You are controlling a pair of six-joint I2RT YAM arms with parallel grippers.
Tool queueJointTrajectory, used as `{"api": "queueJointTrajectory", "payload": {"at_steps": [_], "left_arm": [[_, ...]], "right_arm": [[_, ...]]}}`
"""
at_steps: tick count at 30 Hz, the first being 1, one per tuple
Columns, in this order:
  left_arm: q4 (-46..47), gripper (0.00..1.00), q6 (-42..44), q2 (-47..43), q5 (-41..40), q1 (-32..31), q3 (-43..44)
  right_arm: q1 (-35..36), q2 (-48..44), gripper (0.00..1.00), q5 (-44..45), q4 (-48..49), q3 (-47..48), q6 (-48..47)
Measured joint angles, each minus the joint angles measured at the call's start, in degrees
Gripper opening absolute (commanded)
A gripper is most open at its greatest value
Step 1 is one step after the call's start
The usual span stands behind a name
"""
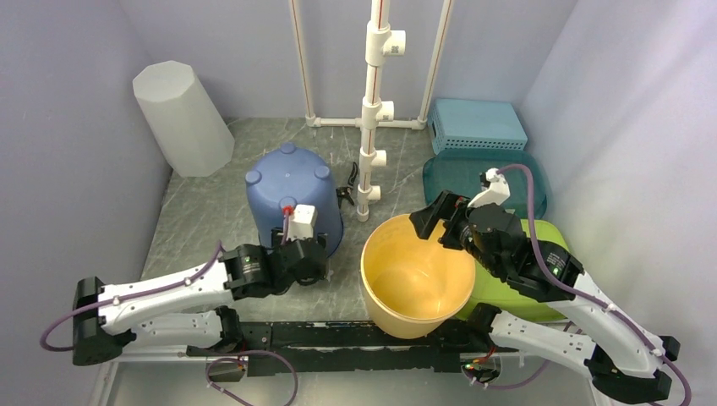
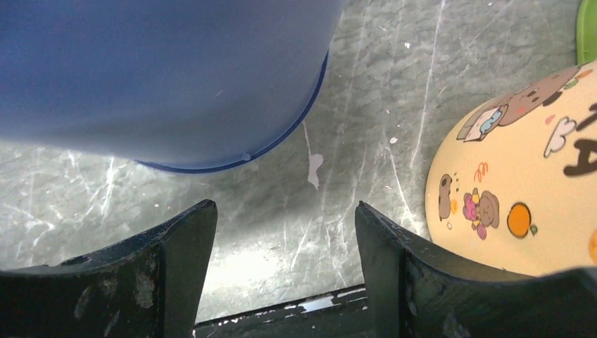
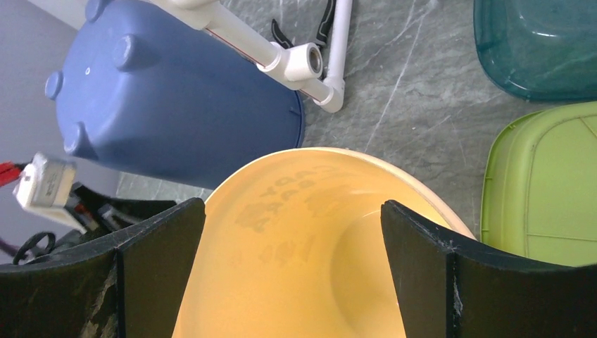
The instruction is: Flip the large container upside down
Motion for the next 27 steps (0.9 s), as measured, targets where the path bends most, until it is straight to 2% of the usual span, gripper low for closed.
{"api": "queueJointTrajectory", "payload": {"at_steps": [6, 12, 16, 21, 25, 27], "left_arm": [[3.91, 0.8, 2.21, 11.56, 8.37, 6.86, 4.5], [7.08, 0.8, 2.12, 19.91, 11.52, 14.91, 7.8], [9.51, 0.82, 4.13, 19.87, 13.46, 24.06, 7.74], [13.6, 0.82, 10.6, 20.02, 18.29, 38.62, 7.63], [14.99, 0.82, 17.49, 23.67, 22.73, 45.51, 10.95], [16.0, 0.78, 20.94, 27.69, 26.08, 47.87, 14.8]], "right_arm": [[0.0, -1.05, 1.0, 0.31, -0.79, 0.0, 0.02], [0.0, -1.49, 1.0, 1.03, -1.57, 0.0, 0.02], [0.0, -1.79, 1.0, 1.84, -3.37, 0.0, 0.0], [0.0, -2.73, 1.0, 2.49, -6.1, 0.0, 0.02], [0.0, -3.32, 1.0, 2.23, -8.02, -0.02, -0.04], [0.0, -3.43, 1.0, 1.81, -9.07, -0.02, 0.02]]}}
